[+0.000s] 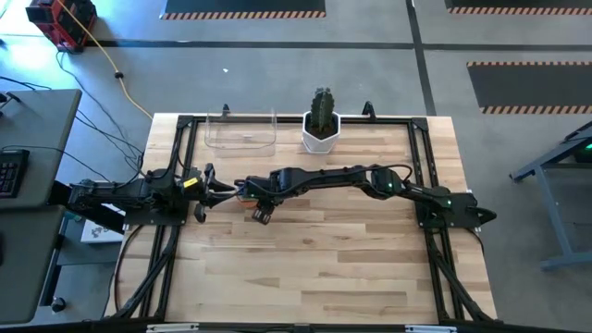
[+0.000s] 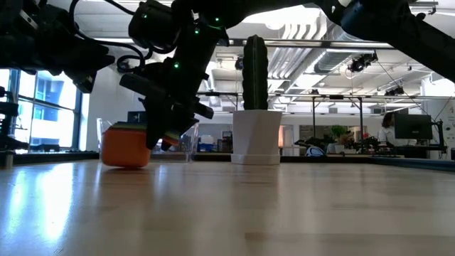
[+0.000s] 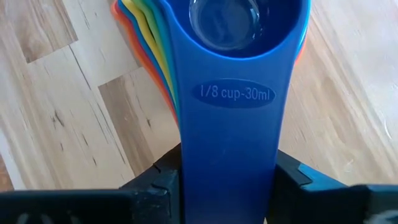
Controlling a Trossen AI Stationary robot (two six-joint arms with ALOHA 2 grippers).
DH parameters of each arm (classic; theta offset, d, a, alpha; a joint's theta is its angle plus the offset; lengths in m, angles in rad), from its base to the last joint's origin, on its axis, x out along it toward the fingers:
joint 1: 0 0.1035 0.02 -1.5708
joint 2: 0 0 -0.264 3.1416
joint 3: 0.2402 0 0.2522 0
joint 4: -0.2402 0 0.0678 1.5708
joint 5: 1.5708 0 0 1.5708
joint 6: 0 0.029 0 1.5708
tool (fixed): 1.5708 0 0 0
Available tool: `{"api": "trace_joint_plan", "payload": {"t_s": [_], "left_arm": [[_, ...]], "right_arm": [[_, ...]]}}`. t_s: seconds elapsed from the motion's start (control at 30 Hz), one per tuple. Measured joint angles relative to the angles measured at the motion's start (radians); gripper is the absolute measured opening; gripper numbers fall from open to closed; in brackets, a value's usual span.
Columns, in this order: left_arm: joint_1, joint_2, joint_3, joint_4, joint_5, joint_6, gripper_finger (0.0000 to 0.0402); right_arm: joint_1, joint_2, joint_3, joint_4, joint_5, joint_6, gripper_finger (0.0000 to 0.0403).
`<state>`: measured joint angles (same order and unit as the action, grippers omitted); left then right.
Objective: Nest measuring cups in basket
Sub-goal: Put the stacked measuring cups into the bin
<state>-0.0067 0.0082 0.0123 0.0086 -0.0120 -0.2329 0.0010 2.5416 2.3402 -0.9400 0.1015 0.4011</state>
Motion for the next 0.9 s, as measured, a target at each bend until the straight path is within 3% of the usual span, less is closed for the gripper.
{"api": "trace_joint_plan", "payload": {"t_s": [0.43,0.7,0.9], "left_arm": [[0.0,0.0,0.0,0.0,0.0,0.0,0.0094],[0.0,0.0,0.0,0.001,0.0,0.0,0.0094],[0.0,0.0,0.0,0.001,0.0,0.0,0.0094]], "right_arm": [[0.0,0.0,0.0,0.002,0.002,-0.009,0.0173],[0.0,0.0,0.0,0.005,0.012,-0.015,0.0223],[0.0,0.0,0.0,0.025,-0.002,-0.017,0.0227]]}}
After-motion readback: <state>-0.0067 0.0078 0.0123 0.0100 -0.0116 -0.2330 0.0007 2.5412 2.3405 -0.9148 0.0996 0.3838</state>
